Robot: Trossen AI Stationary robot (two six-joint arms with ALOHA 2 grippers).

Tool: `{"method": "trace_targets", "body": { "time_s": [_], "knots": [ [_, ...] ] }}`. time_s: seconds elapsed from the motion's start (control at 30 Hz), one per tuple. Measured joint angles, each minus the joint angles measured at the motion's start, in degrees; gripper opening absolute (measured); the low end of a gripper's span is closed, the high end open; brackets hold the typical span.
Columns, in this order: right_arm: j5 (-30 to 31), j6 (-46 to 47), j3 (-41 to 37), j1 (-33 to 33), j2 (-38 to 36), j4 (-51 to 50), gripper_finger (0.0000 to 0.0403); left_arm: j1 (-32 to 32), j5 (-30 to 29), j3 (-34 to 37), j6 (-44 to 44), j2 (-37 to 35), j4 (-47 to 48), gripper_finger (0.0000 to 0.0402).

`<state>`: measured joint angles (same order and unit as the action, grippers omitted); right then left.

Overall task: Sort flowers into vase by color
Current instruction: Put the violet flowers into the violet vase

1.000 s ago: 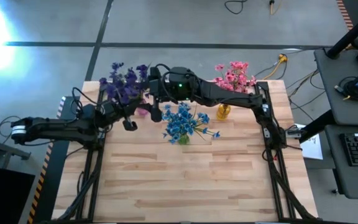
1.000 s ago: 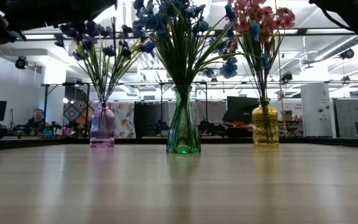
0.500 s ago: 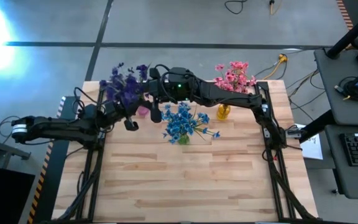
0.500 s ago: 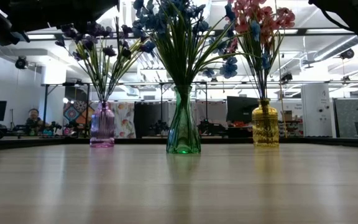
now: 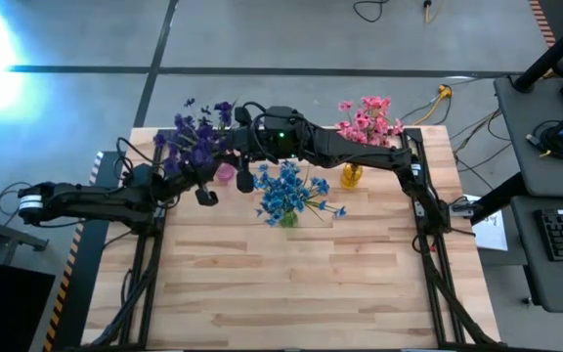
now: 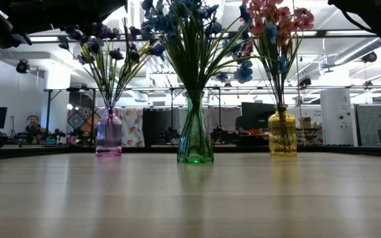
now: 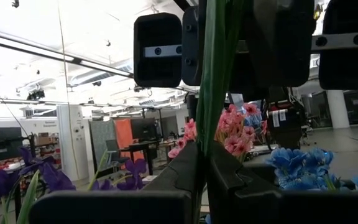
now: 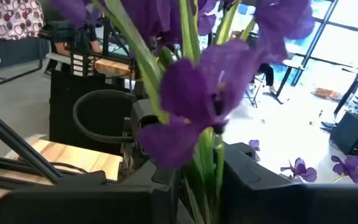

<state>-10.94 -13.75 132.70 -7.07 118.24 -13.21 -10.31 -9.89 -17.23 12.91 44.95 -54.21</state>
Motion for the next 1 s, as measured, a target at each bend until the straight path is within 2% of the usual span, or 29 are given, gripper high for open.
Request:
{"method": "trace_targets", "body": {
  "time_s": [0.3, 1.0],
  "knots": [
    [0.2, -0.9, 0.0, 0.0, 0.0, -0.2, 0.0021, 0.0, 0.0, 0.0, 0.0, 0.0, 0.4, 0.0],
    [0.0, -1.3, 0.0, 0.0, 0.0, -0.3, 0.0018, 0.0, 0.0, 0.0, 0.1, 0.0, 0.5, 0.0]
  ]
}}
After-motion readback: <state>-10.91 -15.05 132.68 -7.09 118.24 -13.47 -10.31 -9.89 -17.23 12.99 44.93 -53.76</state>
